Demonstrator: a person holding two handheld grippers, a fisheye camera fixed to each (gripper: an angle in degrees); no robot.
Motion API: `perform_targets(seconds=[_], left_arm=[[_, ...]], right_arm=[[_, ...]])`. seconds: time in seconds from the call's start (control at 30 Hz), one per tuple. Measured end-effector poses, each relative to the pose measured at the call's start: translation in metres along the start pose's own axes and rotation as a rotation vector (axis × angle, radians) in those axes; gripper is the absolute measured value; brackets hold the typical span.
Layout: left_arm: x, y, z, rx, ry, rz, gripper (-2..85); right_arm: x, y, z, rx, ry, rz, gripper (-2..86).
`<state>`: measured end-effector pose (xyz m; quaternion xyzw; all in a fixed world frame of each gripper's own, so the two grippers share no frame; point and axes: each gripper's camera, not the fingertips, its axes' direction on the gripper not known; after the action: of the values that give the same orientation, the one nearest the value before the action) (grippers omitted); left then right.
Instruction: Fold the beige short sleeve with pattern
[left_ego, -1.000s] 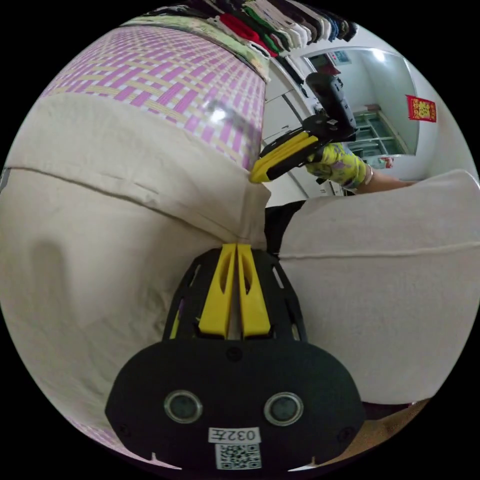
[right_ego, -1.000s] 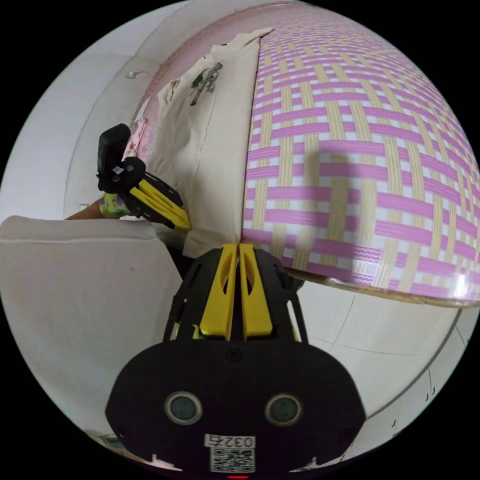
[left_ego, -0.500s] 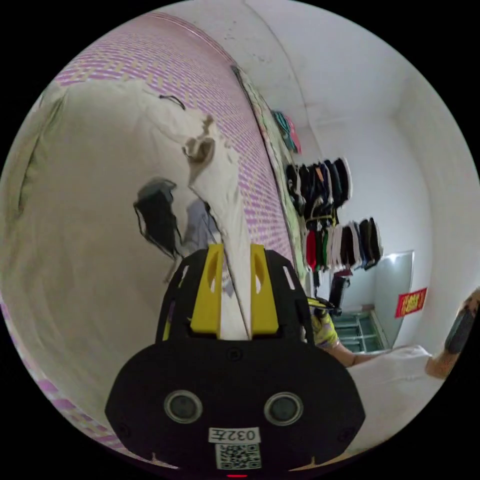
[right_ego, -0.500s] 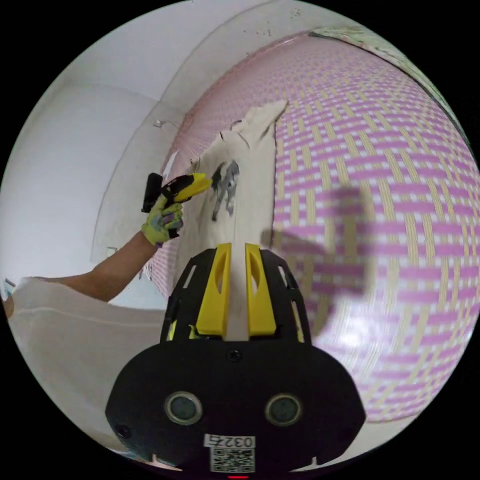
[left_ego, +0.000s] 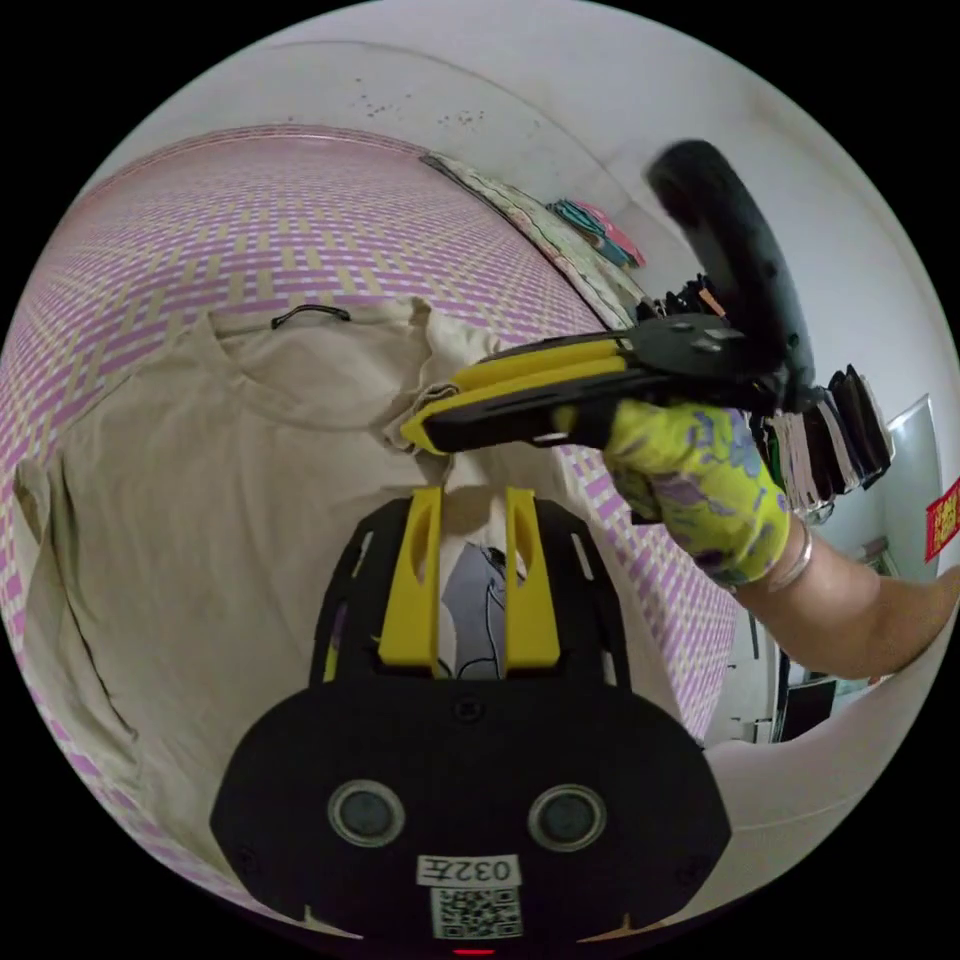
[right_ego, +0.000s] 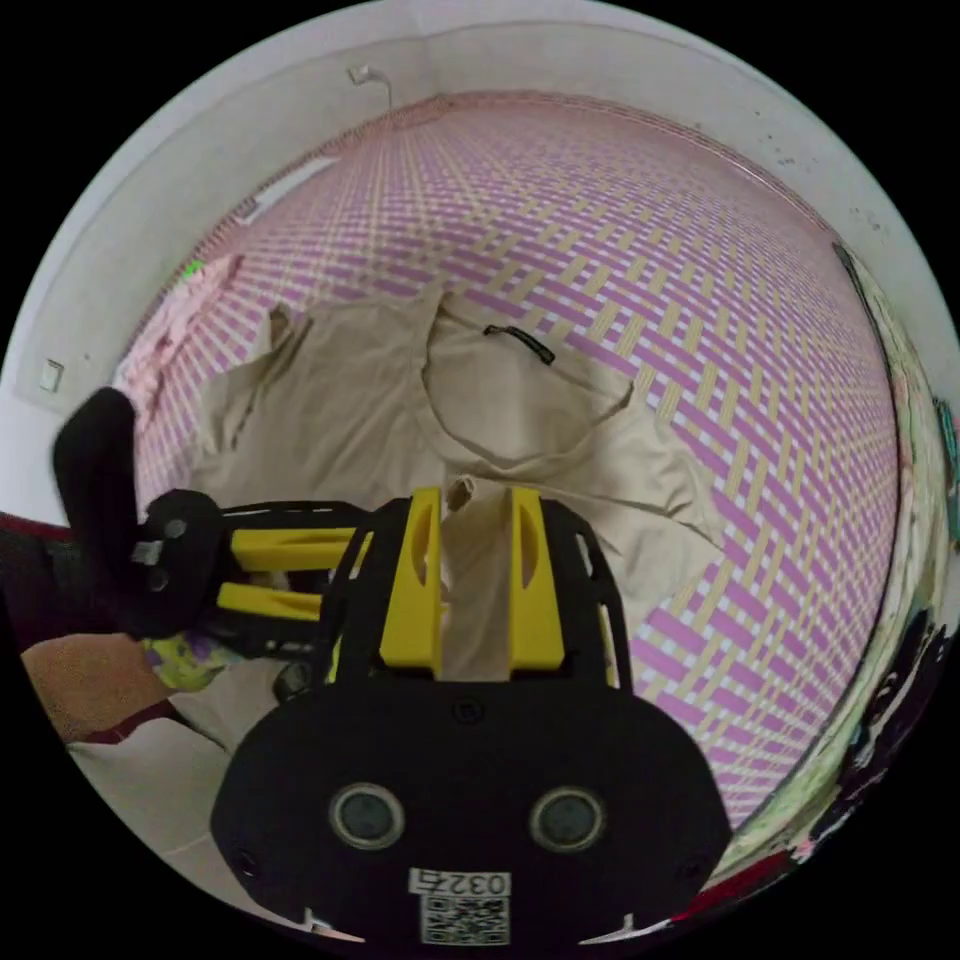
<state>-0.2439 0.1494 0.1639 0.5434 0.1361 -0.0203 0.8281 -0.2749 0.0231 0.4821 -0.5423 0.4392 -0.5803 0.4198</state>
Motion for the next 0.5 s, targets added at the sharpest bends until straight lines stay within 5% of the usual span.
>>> perform_targets(seconds=[0.1,0.37,0.5], left_arm=[[0.003,0.002,0.001,-0.019,-0.029,0.014,0.5],[0.013,0.026,-0.035,0.138,0.057,-0.003,-0.9],[-0.003,0.045,-0.036,0.147,0.046,-0.06,-0.8]], right_arm=[[-0.002,-0.007,0.017,-0.067,0.112,-0.018,2.6],[0.073,0.088,-0.06,0.592,-0.505,0.414,-0.8],[0.025,0.071,-0.079,0.578,-0.383,0.244,-1.0]])
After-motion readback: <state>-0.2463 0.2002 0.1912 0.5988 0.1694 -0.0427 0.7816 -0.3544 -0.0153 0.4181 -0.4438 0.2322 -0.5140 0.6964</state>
